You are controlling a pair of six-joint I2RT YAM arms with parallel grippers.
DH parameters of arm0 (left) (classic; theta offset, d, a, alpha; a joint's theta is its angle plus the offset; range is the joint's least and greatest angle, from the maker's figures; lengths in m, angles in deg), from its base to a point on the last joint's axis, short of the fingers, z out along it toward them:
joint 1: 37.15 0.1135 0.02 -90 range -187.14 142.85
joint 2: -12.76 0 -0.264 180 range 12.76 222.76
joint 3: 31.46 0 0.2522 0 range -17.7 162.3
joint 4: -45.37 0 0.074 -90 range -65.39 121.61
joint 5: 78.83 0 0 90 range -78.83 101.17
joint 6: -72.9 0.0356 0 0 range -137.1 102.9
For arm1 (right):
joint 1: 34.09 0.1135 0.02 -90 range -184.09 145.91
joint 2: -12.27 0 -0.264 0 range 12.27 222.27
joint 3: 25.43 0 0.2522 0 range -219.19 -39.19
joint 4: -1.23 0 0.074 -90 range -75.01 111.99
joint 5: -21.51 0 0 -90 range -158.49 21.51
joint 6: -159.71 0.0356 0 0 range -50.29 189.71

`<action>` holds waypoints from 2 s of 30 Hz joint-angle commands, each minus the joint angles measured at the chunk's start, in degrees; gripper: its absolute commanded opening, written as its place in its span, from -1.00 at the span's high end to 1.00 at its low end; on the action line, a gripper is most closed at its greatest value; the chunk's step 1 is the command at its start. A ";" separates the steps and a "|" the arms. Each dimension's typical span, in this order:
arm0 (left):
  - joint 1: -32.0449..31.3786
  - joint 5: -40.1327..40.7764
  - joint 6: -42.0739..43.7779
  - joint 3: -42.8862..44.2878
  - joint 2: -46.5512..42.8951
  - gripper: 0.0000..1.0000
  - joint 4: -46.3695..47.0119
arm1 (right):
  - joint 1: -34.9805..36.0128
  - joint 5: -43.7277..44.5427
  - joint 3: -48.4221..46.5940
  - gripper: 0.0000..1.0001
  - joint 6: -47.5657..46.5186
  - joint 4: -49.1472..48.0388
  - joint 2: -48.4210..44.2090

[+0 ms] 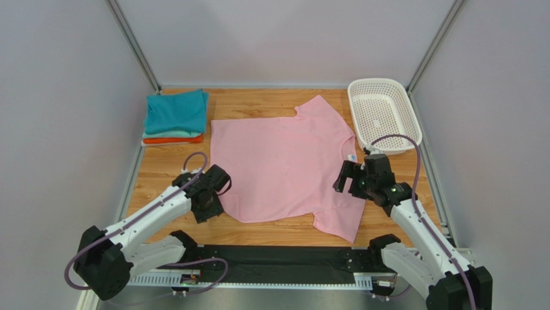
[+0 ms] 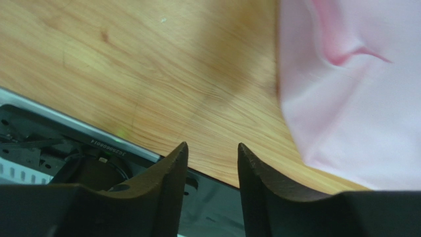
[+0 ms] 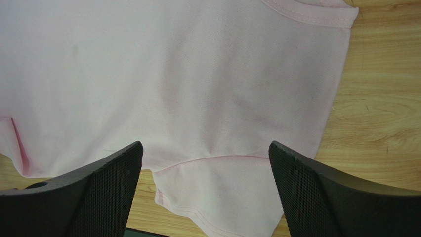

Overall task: Fold and stack the t-shirts
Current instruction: Flatten the tshirt out

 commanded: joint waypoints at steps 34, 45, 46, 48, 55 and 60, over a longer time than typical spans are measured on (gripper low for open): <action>-0.80 -2.87 12.01 20.91 38.13 0.67 13.96 | -0.10 -0.75 0.36 -1.00 -0.20 -1.75 -1.04; -0.80 -0.25 5.17 8.81 18.83 0.64 7.12 | -0.10 -1.28 0.54 -1.00 -0.55 -2.28 -0.08; -0.80 -0.23 5.15 8.78 18.78 0.63 6.67 | -0.10 -1.28 0.54 -1.00 -0.46 -2.28 -0.08; -0.80 0.12 3.84 6.85 15.89 0.63 5.62 | -0.10 -1.28 0.54 -1.00 -0.64 -2.37 0.10; -0.80 0.13 -4.07 -1.40 5.28 0.66 -1.85 | -0.10 -2.07 0.62 -1.00 -0.64 -2.63 0.98; -0.71 -1.64 -8.73 -3.70 -3.26 0.18 -2.47 | -0.02 -2.42 0.54 -1.00 -0.73 -2.81 2.03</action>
